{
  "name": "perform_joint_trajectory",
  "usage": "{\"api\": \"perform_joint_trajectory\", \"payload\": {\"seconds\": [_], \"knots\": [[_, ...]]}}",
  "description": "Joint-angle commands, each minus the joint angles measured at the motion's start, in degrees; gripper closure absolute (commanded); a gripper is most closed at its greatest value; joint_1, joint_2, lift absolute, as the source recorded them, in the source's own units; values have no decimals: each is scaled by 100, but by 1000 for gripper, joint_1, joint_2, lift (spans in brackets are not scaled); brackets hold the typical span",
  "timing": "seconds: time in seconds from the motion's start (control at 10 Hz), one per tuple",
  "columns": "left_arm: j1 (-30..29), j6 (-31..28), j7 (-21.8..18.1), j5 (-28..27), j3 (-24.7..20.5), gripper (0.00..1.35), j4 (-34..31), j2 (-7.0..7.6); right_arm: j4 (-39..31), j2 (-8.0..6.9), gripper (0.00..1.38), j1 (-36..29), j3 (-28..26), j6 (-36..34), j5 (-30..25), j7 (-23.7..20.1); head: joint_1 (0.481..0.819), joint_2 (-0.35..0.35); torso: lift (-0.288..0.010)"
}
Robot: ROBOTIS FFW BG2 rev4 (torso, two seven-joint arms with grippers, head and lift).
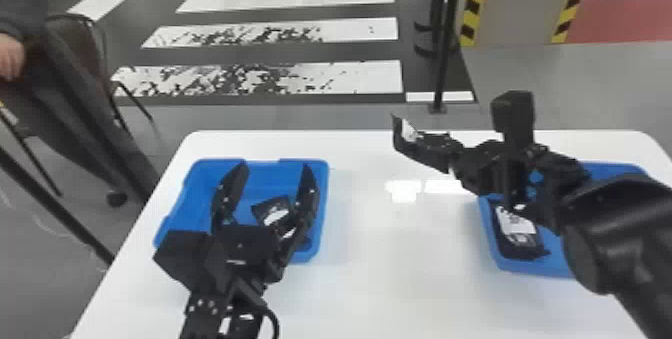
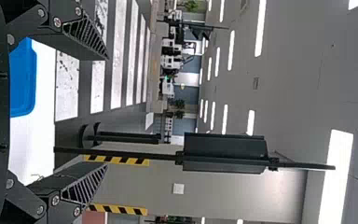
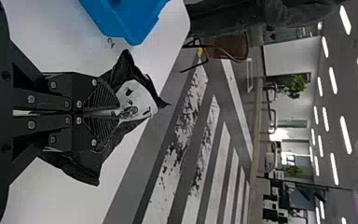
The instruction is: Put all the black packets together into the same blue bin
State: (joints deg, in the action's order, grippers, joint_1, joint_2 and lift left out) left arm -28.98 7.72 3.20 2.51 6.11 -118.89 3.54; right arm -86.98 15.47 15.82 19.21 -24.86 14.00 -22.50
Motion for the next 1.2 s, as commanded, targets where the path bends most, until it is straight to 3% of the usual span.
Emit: {"api": "perform_joint_trajectory", "payload": {"seconds": [0.0, 0.1, 0.3, 0.6, 0.7, 0.9, 1.0, 1.1], "knots": [[-13, 2, -4, 0, -28, 243, 0, -20, -1195, -18, 1119, -681, -824, -495, -326, 17, 695, 117, -110], [-27, -12, -21, 12, -63, 243, 0, -29, -1912, -62, 1118, -1216, -1453, -875, -783, 26, 695, 92, -110], [-55, 16, -48, 12, -131, 245, 0, -47, -2222, -70, 1118, -1919, -2321, -1142, -908, -106, 695, 22, -110], [-27, 2, -127, 34, -200, 245, 0, -73, -2236, -97, 1099, -2270, -2824, -1395, -1331, -282, 695, -91, -110], [-27, 2, -136, 46, -211, 245, -14, -73, -2137, -132, 950, -2327, -3018, -1269, -1468, -282, 695, -113, -110], [-27, -54, -188, 103, -360, 243, 0, -126, -2179, -167, 167, -2481, -3144, -833, -1343, -290, 695, -144, -110], [1, -167, -294, 92, -463, 243, 0, -152, -2390, -220, 50, -2720, -3201, -523, -1148, -290, 695, -144, -110], [44, -392, -461, 114, -645, 243, 0, -196, -2784, -299, 114, -3128, -3246, -116, -943, -282, 695, -136, -110]]}}
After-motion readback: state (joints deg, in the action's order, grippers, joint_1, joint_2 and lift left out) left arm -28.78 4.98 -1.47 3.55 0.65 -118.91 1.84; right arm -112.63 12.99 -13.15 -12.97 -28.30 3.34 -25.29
